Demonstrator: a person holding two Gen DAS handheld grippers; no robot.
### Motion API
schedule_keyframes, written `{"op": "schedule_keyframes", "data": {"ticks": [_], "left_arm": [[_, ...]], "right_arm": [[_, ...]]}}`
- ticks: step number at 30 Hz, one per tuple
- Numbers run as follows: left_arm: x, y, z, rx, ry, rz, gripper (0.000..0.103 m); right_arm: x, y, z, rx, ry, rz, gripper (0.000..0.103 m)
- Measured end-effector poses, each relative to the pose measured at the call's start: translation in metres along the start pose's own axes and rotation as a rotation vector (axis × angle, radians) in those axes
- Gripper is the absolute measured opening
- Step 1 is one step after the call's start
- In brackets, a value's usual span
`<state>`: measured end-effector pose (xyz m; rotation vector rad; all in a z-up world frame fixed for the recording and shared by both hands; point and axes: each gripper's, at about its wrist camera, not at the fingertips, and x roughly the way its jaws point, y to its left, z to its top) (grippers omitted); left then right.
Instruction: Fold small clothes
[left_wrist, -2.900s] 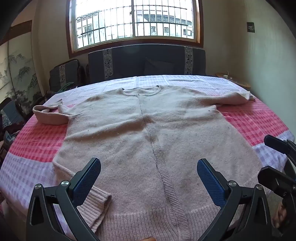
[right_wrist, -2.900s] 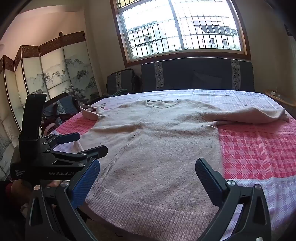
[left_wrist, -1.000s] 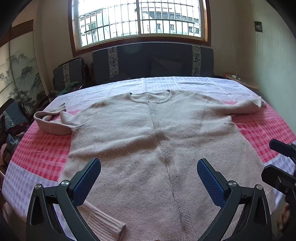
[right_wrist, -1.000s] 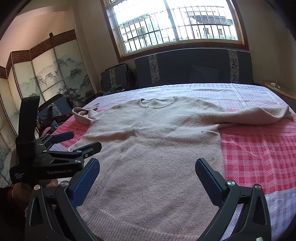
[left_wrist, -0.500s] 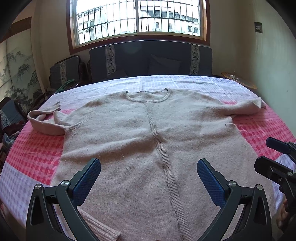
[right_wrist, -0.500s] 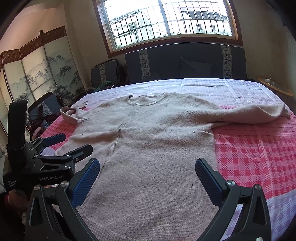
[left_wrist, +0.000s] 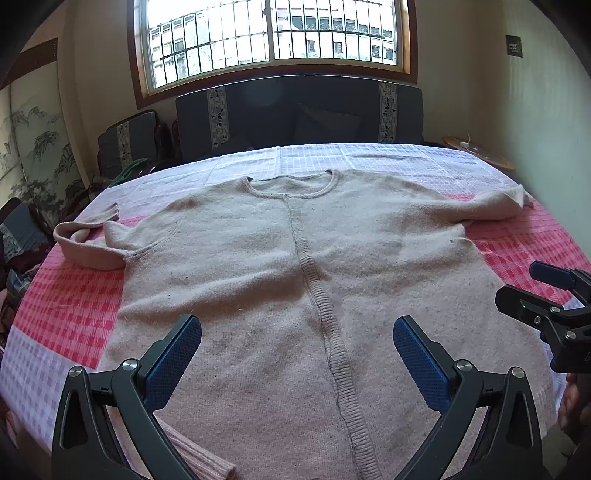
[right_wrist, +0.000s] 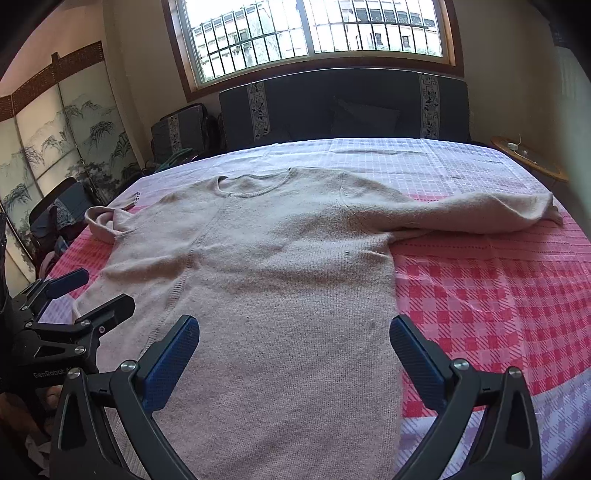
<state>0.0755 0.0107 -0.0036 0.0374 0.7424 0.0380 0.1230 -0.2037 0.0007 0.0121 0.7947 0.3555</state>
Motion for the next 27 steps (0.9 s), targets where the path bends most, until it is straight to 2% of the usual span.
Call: {"op": "schedule_keyframes", "data": {"ticks": [8,12,13,15,18,23,27], "left_arm": [[0.006,-0.005,-0.001,0.010,0.021,0.002,0.103],[0.009,-0.009,0.000,0.021,0.032,0.005,0.103],[0.009,-0.010,0.000,0.024,0.034,0.005,0.103],[0.010,-0.014,0.000,0.032,0.035,0.008,0.103],[0.013,-0.020,0.000,0.046,0.044,0.003,0.103],[0.022,-0.036,-0.001,0.082,0.078,-0.010,0.103],[0.025,-0.049,0.002,0.110,0.079,-0.013,0.103]], "right_arm": [[0.016,-0.026,0.003,0.046,0.026,0.001,0.103],[0.016,-0.057,0.009,0.080,-0.012,0.039,0.100],[0.016,-0.071,0.012,0.105,-0.022,0.045,0.097],[0.019,-0.110,0.016,0.184,-0.020,0.058,0.072],[0.022,-0.178,0.022,0.325,-0.028,0.038,0.048],[0.023,-0.291,0.033,0.608,-0.066,0.056,0.050],[0.038,-0.335,0.054,0.695,-0.071,0.067,0.058]]}}
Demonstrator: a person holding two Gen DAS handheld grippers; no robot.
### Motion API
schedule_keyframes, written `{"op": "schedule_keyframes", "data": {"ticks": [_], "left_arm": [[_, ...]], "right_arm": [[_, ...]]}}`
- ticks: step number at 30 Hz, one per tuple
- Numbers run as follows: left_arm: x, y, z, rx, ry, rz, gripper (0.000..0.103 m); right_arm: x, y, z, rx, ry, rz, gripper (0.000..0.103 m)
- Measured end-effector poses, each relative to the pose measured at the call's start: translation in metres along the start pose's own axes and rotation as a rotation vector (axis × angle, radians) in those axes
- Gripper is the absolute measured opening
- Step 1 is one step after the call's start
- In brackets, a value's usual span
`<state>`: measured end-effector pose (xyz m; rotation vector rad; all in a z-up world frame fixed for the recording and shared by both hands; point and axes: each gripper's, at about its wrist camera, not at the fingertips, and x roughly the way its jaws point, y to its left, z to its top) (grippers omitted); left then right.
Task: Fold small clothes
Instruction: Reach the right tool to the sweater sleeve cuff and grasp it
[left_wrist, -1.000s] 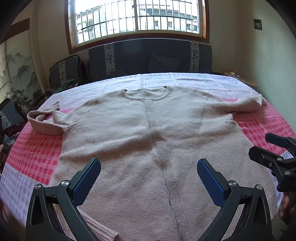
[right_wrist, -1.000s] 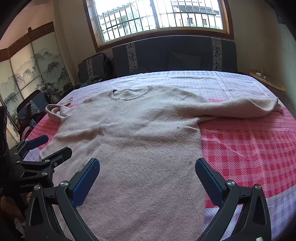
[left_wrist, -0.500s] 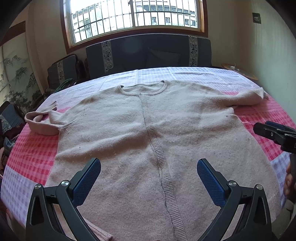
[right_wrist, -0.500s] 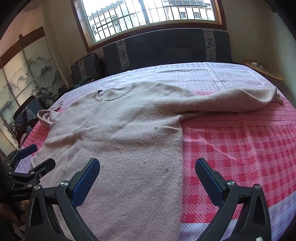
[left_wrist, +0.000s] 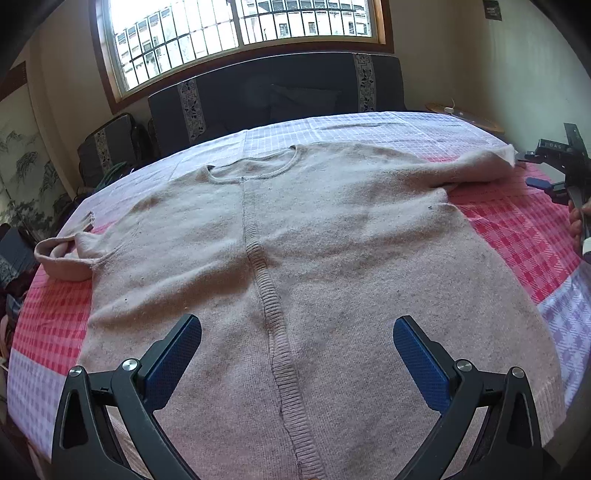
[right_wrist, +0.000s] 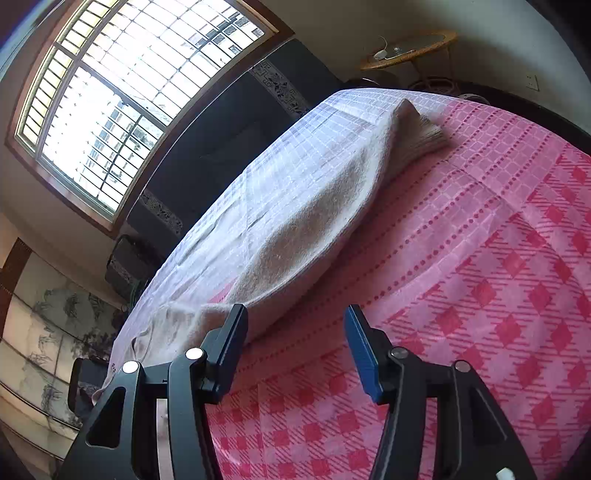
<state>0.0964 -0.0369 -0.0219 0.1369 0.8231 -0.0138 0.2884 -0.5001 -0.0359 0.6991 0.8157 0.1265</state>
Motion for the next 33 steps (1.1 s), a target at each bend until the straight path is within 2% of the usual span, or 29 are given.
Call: {"op": "schedule_keyframes", "data": {"ticks": [3,5,7,8,9,10,13,19,23,25,27,30,33], "left_arm": [[0.002,-0.004,0.006,0.005,0.001,-0.008,0.103],[0.004,-0.005,0.008,0.004,0.002,-0.013,0.103],[0.007,-0.005,0.009,0.004,0.011,-0.012,0.103],[0.009,-0.005,0.009,0.005,0.016,-0.012,0.103],[0.011,-0.005,0.009,0.005,0.019,-0.011,0.103],[0.011,-0.004,0.009,0.004,0.020,-0.009,0.103],[0.012,0.001,0.008,-0.006,0.017,-0.006,0.103],[0.009,0.014,0.005,-0.043,0.009,-0.018,0.103],[0.004,0.027,0.001,-0.075,0.001,-0.020,0.103],[0.000,0.035,-0.001,-0.090,-0.003,-0.020,0.103],[-0.005,0.041,-0.002,-0.099,-0.020,-0.016,0.103],[-0.012,0.048,-0.004,-0.098,-0.048,-0.016,0.103],[-0.012,0.048,-0.005,-0.081,-0.050,-0.013,0.103]], "right_arm": [[0.025,-0.006,0.018,0.037,0.039,-0.002,0.059],[0.036,-0.009,0.029,0.055,0.036,0.042,0.059],[0.041,-0.010,0.037,0.066,0.030,0.047,0.057],[0.043,-0.009,0.040,0.066,0.029,0.036,0.042],[0.043,-0.007,0.043,0.058,0.026,0.014,0.005],[0.039,-0.003,0.044,0.055,0.012,0.008,0.010],[0.014,0.023,0.046,-0.010,-0.078,0.013,0.008],[-0.033,0.133,0.038,-0.224,-0.202,0.071,0.008],[-0.041,0.221,0.007,-0.380,-0.220,0.149,0.008],[-0.038,0.240,-0.011,-0.390,-0.196,0.213,0.007],[-0.033,0.228,-0.021,-0.346,-0.185,0.218,0.006],[-0.022,0.173,-0.023,-0.291,-0.157,0.072,0.009],[-0.021,0.091,-0.009,-0.152,-0.118,-0.049,0.013]]}}
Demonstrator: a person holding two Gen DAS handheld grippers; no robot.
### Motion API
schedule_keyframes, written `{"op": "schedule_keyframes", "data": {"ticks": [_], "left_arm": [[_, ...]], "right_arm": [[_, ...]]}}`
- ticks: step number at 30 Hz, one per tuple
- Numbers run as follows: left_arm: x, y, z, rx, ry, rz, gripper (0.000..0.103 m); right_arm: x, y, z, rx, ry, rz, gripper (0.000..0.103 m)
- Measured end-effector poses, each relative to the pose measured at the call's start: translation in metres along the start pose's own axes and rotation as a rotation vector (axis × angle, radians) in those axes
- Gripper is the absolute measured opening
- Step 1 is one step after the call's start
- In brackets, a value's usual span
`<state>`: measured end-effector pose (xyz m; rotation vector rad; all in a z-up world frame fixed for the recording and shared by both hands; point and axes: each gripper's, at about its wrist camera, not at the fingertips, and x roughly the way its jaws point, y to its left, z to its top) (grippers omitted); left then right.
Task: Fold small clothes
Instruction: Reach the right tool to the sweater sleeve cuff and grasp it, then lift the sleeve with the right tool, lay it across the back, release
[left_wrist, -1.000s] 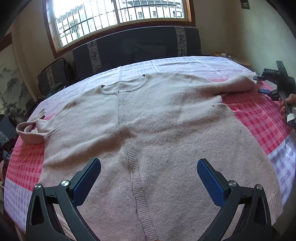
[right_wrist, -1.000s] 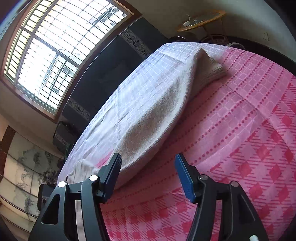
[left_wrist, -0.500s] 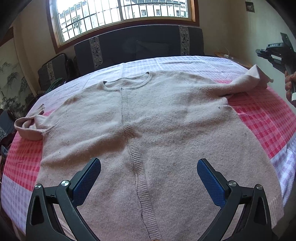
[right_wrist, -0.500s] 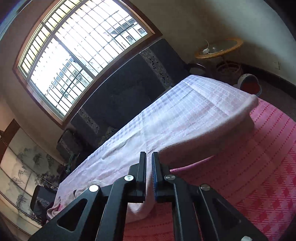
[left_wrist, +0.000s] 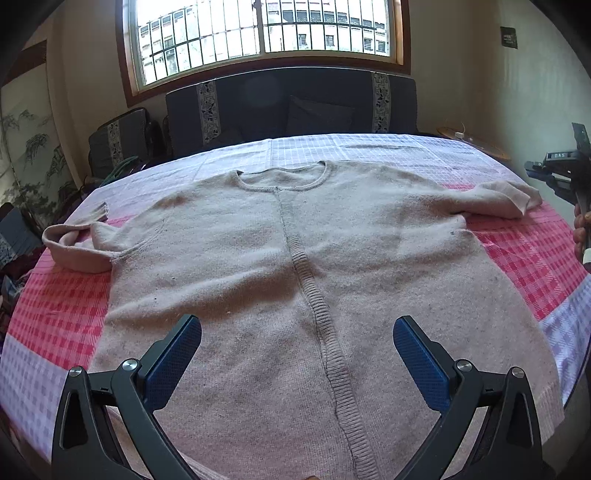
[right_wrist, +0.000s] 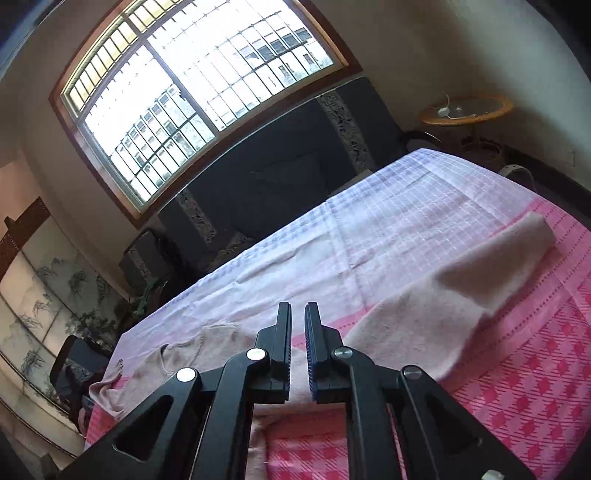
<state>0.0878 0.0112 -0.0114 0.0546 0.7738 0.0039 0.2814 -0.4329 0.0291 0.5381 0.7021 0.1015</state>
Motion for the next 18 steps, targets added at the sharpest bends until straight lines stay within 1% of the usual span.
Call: {"op": "schedule_keyframes", "data": {"ticks": [1,3,5,6,8,10,14,16,17,18], "left_arm": [[0.001,-0.001,-0.001,0.006,0.004,0.003,0.103],[0.004,-0.006,-0.001,0.012,0.012,0.007,0.103],[0.008,-0.011,-0.001,0.019,0.023,0.005,0.103],[0.010,-0.015,0.000,0.026,0.029,0.006,0.103],[0.014,-0.022,0.003,0.043,0.040,0.009,0.103],[0.018,-0.029,0.006,0.057,0.048,0.010,0.103],[0.025,-0.041,0.012,0.068,0.067,0.000,0.103],[0.027,-0.046,0.014,0.075,0.071,-0.002,0.103],[0.028,-0.049,0.015,0.080,0.073,-0.003,0.103],[0.028,-0.051,0.015,0.087,0.073,-0.003,0.103]], "right_arm": [[0.001,-0.033,0.004,0.055,0.008,-0.039,0.016],[0.006,-0.092,0.013,0.195,0.051,-0.043,0.022],[0.011,-0.141,0.020,0.345,0.074,-0.023,0.022],[0.014,-0.155,0.024,0.370,0.073,-0.028,0.022],[0.020,-0.171,0.034,0.370,0.078,-0.064,0.022],[0.030,-0.180,0.042,0.377,0.091,-0.050,0.022],[0.043,-0.183,0.056,0.350,0.075,-0.088,0.022],[0.045,-0.181,0.058,0.361,0.061,-0.072,0.029],[0.046,-0.179,0.058,0.357,0.053,-0.059,0.037],[0.047,-0.176,0.057,0.348,0.049,-0.058,0.039]]}}
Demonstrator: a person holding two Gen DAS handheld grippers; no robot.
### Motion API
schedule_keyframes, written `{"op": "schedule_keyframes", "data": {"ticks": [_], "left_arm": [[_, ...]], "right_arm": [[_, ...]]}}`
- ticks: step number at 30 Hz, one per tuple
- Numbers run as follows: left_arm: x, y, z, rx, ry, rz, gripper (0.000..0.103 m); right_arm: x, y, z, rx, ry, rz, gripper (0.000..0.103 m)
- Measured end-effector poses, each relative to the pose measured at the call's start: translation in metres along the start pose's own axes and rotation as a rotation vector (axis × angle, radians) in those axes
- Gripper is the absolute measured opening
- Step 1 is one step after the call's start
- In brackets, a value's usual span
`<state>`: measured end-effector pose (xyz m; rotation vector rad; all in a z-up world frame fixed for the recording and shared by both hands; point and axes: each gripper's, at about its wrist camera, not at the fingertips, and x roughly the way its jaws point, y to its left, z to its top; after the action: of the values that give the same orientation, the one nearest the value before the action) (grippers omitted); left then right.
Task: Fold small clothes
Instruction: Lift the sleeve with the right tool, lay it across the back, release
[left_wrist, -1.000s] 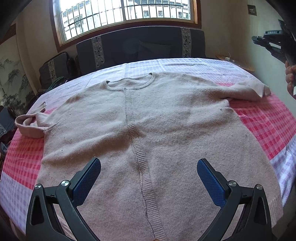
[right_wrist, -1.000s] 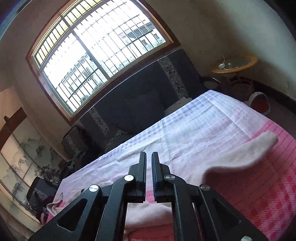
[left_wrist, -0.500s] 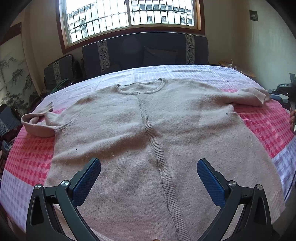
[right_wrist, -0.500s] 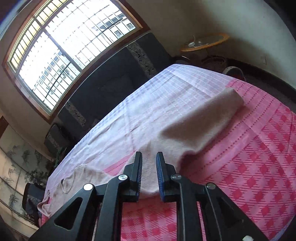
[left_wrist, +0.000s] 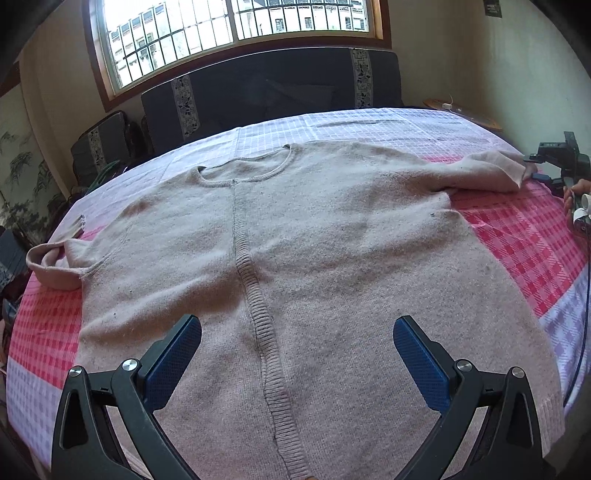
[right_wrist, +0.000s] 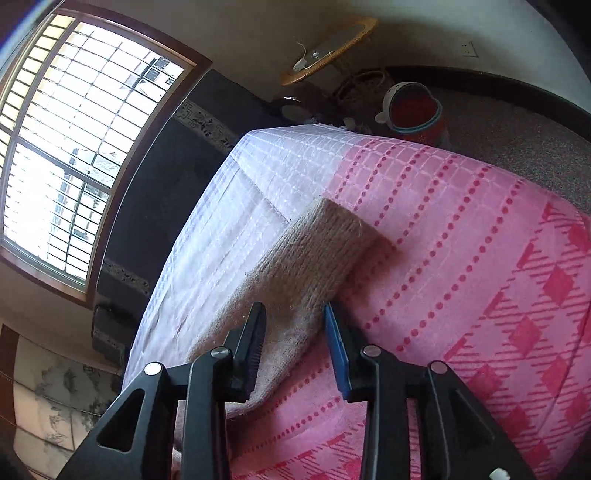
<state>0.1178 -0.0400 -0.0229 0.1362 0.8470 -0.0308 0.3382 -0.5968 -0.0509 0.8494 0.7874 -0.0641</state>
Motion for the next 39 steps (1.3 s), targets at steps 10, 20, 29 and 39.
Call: {"op": "schedule_keyframes", "data": {"ticks": [10,20,29,39], "left_arm": [[-0.006,0.004,0.002,-0.001,-0.017,-0.003,0.103],[-0.019,0.021,-0.005,-0.045,-0.036,-0.007,0.103],[-0.040,0.042,-0.016,-0.082,-0.078,-0.003,0.103],[-0.054,0.077,-0.035,-0.169,-0.093,0.026,0.103]], "right_arm": [[-0.036,0.028,-0.012,0.034,-0.048,0.177,0.007],[-0.109,0.155,-0.035,-0.149,-0.092,0.347,0.007],[-0.129,0.303,-0.135,-0.468,-0.057,0.422,0.007],[-0.067,0.422,-0.296,-0.759,0.241,0.498,0.010]]}}
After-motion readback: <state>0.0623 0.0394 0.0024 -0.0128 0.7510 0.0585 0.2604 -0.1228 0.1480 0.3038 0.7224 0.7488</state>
